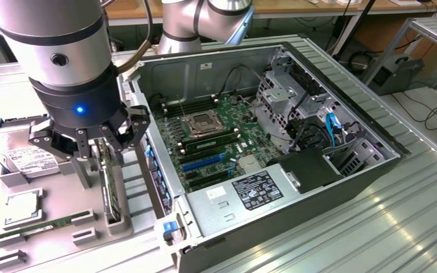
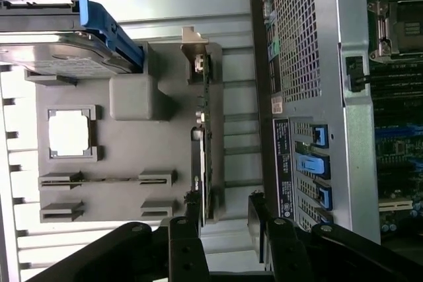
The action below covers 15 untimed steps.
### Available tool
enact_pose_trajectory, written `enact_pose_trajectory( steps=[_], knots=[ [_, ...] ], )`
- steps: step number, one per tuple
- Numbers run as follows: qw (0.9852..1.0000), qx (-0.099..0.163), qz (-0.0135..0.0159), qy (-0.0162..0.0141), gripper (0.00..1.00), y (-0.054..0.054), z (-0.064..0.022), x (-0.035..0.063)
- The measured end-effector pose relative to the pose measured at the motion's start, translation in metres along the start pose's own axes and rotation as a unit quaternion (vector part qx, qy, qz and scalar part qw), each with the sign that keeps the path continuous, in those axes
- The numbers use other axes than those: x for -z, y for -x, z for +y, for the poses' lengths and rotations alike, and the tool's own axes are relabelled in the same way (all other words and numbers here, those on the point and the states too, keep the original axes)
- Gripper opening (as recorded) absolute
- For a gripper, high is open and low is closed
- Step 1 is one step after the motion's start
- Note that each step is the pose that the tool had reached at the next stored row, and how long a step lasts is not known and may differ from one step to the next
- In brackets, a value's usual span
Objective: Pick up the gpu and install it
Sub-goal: 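Pick up the gpu and move the gpu toward the slot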
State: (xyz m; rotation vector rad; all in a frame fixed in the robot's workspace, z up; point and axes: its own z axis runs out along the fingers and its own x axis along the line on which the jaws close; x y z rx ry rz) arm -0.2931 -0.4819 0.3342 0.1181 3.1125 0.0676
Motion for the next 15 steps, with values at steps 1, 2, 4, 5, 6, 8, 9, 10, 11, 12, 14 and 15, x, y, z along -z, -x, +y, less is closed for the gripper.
enact_pose_trajectory(
  steps=[1,2,4,5,6,8,9,10,11,12,14,15],
  knots=[
    [1.0,0.0,0.0,0.0,0.42,-0.0006,0.0002,-0.0003],
    [1.0,0.0,0.0,0.0,0.42,-0.0012,0.0005,-0.0006],
    [1.0,0.0,0.0,0.0,0.42,-0.0024,0.0011,-0.0013],
    [1.0,0.0,0.0,0.0,0.42,-0.003,0.0014,-0.0015],
    [1.0,0.0,0.0,0.0,0.42,-0.0036,0.0016,-0.0018],
    [1.0,0.0,0.0,0.0,0.42,-0.0048,0.002,-0.0023],
    [1.0,0.0,0.0,0.0,0.42,-0.0053,0.0022,-0.0026],
    [1.0,0.0,0.0,0.0,0.42,-0.0059,0.0023,-0.0028],
    [1.0,0.0,0.0,0.0,0.42,-0.0062,0.0024,-0.0031],
    [1.0,0.0,0.0,0.0,0.42,-0.0066,0.0025,-0.0033],
    [1.0,0.0,0.0,0.0,0.42,-0.0075,0.0028,-0.0038],
    [1.0,0.0,-0.0001,0.0,0.42,-0.0079,0.003,-0.0042]
  ],
)
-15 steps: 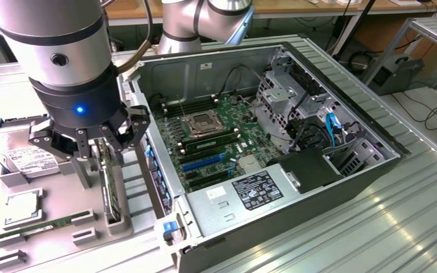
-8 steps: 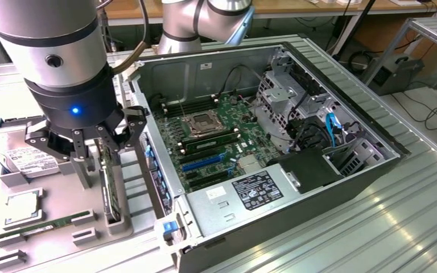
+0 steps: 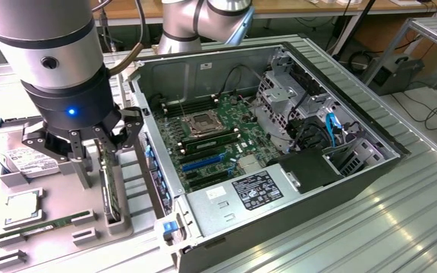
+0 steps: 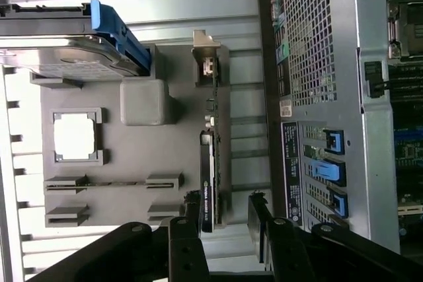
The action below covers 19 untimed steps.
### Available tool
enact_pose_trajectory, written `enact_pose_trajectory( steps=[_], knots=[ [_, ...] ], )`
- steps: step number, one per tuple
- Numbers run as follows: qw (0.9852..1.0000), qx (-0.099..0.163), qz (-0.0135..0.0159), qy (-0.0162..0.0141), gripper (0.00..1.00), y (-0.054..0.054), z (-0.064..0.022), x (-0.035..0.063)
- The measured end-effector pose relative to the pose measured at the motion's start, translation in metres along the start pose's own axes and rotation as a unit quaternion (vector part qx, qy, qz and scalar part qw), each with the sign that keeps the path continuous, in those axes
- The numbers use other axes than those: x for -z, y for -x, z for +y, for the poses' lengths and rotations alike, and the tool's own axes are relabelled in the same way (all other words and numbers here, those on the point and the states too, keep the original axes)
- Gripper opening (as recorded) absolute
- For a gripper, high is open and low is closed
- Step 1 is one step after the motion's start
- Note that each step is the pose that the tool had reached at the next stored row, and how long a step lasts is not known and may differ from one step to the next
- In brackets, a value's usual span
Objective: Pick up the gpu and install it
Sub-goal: 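Pick up the gpu and move the gpu toward the slot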
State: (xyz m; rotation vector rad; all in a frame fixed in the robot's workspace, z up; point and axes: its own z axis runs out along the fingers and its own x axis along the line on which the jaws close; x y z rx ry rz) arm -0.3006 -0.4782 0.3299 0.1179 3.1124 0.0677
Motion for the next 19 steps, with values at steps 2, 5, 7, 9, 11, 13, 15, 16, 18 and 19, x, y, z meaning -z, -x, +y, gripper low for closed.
enact_pose_trajectory(
  steps=[2,5,7,9,11,13,15,16,18,19],
  knots=[
    [1.0,0.0,0.0,0.0,0.42,-0.001,0.0002,-0.0005],
    [1.0,0.0,0.0,0.0,0.42,-0.002,0.0006,-0.0014],
    [1.0,0.0,0.0,0.0,0.42,-0.003,0.0008,-0.0018],
    [1.0,0.0,0.0,0.0,0.42,-0.005,0.001,-0.0025],
    [1.0,0.0,0.0,0.0,0.42,-0.006,0.0012,-0.003],
    [1.0,0.0,0.0,0.0,0.42,-0.007,0.0015,-0.0038],
    [1.0,0.0,0.0,0.0,0.42,-0.008,0.0017,-0.0043],
    [1.0,0.0,0.0,-0.0001,0.42,-0.009,0.0018,-0.0045],
    [1.0,0.0,0.0,0.0,0.42,-0.012,0.0021,-0.0055],
    [1.0,0.0,0.0001,-0.0001,0.42,-0.014,0.0022,-0.0058]
  ],
)
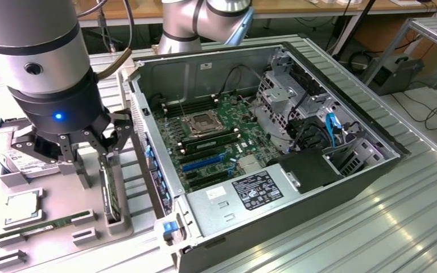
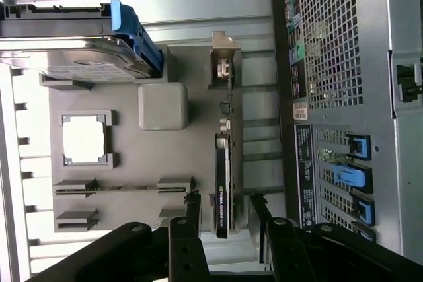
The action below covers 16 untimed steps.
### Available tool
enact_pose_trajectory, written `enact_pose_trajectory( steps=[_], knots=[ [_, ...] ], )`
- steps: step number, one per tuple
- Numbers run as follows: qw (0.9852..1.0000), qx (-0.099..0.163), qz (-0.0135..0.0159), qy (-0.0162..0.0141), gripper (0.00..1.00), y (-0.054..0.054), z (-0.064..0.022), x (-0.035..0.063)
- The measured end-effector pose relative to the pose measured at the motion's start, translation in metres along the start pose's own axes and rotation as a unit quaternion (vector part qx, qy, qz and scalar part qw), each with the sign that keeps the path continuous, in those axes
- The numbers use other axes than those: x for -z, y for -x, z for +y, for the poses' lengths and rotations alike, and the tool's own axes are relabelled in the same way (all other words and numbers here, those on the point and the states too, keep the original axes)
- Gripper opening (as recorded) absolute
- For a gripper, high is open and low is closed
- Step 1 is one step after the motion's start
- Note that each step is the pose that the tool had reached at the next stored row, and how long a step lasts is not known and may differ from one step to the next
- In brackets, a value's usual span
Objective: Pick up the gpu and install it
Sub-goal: 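Pick up the gpu and move the gpu toward the slot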
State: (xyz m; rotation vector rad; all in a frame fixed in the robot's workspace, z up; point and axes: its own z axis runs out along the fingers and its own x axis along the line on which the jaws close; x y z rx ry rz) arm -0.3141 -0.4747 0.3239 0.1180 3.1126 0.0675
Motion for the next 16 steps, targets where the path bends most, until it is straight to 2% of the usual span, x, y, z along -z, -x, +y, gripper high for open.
enact_pose_trajectory(
  steps=[8,16],
  knots=[
    [1.0,0.0,0.0,0.0,0.42,-0.009,0.0019,-0.0018],
    [1.0,0.0,-0.0001,0.0001,0.42,-0.013,0.0045,-0.0041]
  ],
)
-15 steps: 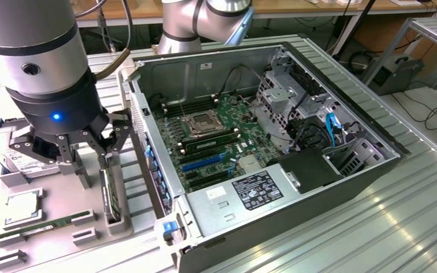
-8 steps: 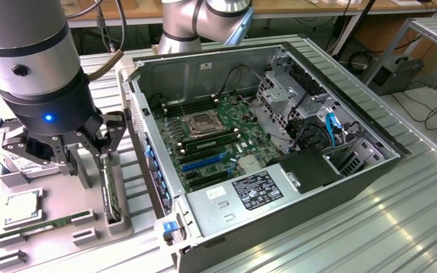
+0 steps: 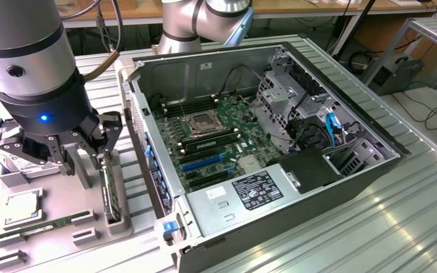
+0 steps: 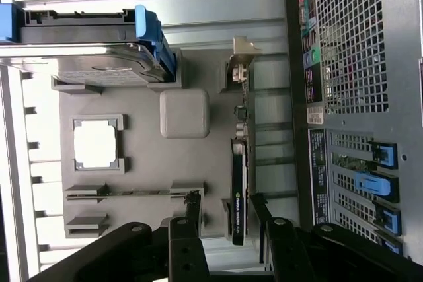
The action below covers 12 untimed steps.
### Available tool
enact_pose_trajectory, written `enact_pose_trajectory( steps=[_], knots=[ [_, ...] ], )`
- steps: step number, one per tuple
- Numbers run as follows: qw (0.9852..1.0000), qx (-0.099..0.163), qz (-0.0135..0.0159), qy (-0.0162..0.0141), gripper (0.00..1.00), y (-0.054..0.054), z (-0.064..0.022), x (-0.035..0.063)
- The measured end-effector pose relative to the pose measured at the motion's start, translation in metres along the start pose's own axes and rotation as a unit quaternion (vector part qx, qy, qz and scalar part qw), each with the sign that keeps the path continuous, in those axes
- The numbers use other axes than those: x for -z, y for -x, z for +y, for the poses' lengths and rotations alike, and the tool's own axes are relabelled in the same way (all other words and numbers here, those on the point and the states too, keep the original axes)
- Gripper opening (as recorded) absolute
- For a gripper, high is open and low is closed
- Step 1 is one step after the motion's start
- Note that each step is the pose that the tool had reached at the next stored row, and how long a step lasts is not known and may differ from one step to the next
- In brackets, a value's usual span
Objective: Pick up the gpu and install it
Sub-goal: 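Pick up the gpu and move the gpu toward the slot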
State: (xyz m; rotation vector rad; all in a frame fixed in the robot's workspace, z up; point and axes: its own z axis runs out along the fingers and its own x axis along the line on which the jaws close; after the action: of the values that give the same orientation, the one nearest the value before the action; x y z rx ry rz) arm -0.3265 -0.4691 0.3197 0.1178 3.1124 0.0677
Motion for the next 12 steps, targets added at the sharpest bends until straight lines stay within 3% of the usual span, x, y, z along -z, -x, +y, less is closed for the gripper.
enact_pose_trajectory(
  steps=[12],
  knots=[
    [1.0,0.0,0.0,-0.0001,0.42,0.007,0.0008,-0.0017]
  ],
)
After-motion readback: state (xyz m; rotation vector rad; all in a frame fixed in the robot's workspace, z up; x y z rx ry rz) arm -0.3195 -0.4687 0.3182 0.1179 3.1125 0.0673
